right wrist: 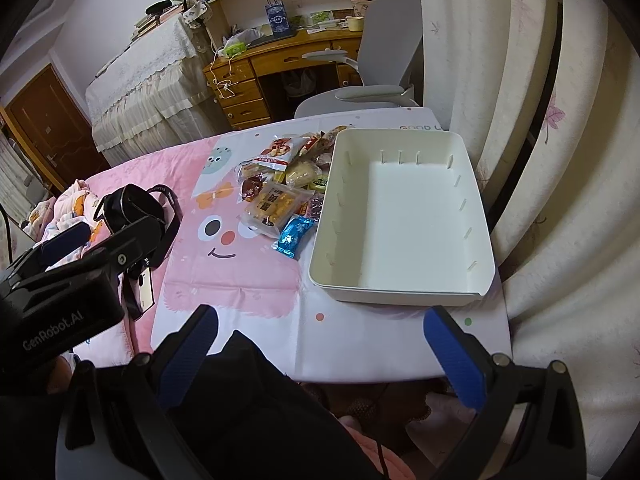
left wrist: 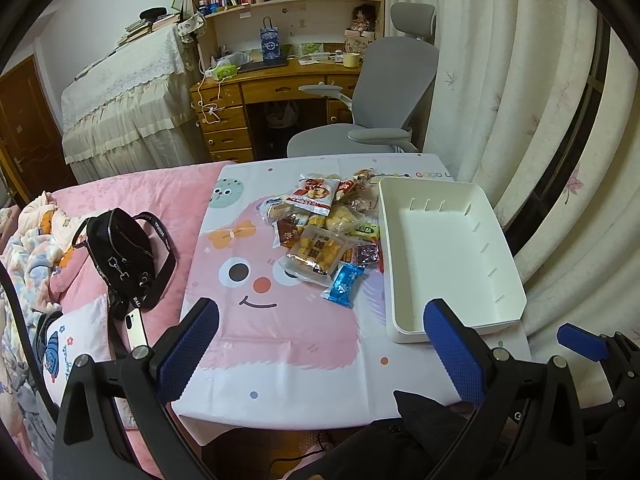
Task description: Organize snacks
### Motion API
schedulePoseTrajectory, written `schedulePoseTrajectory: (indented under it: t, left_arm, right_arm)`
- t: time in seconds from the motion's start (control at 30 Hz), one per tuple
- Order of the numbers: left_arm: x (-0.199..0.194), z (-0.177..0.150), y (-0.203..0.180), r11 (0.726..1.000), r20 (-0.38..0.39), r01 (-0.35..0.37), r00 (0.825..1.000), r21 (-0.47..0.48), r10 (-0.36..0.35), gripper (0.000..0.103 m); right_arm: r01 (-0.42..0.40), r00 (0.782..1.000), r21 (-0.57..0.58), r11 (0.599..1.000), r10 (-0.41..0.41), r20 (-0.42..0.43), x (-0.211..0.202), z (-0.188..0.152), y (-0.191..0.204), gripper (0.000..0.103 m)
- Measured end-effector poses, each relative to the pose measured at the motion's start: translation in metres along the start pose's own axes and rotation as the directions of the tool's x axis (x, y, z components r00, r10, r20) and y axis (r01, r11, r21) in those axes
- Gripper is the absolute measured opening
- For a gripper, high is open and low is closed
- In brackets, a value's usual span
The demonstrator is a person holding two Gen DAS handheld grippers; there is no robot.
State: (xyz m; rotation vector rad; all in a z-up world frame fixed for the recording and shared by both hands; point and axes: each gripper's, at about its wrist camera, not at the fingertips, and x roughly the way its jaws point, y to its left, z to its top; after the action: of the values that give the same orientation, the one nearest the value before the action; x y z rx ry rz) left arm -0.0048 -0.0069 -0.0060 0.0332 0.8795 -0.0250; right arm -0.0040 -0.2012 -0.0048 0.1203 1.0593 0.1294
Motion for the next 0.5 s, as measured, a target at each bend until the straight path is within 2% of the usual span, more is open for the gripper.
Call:
schedulePoseTrajectory:
  t: [0.5]
  left_arm:
    - [-0.007, 0.004, -0.025, 0.999, 0.023, -0.012, 1.000, -0.031, 0.013, 0.102]
  right_arm:
    - [-0.008, 1.000, -0.010, 1.000, 0.008, 0.004, -0.006, 0.003, -0.023, 0.103]
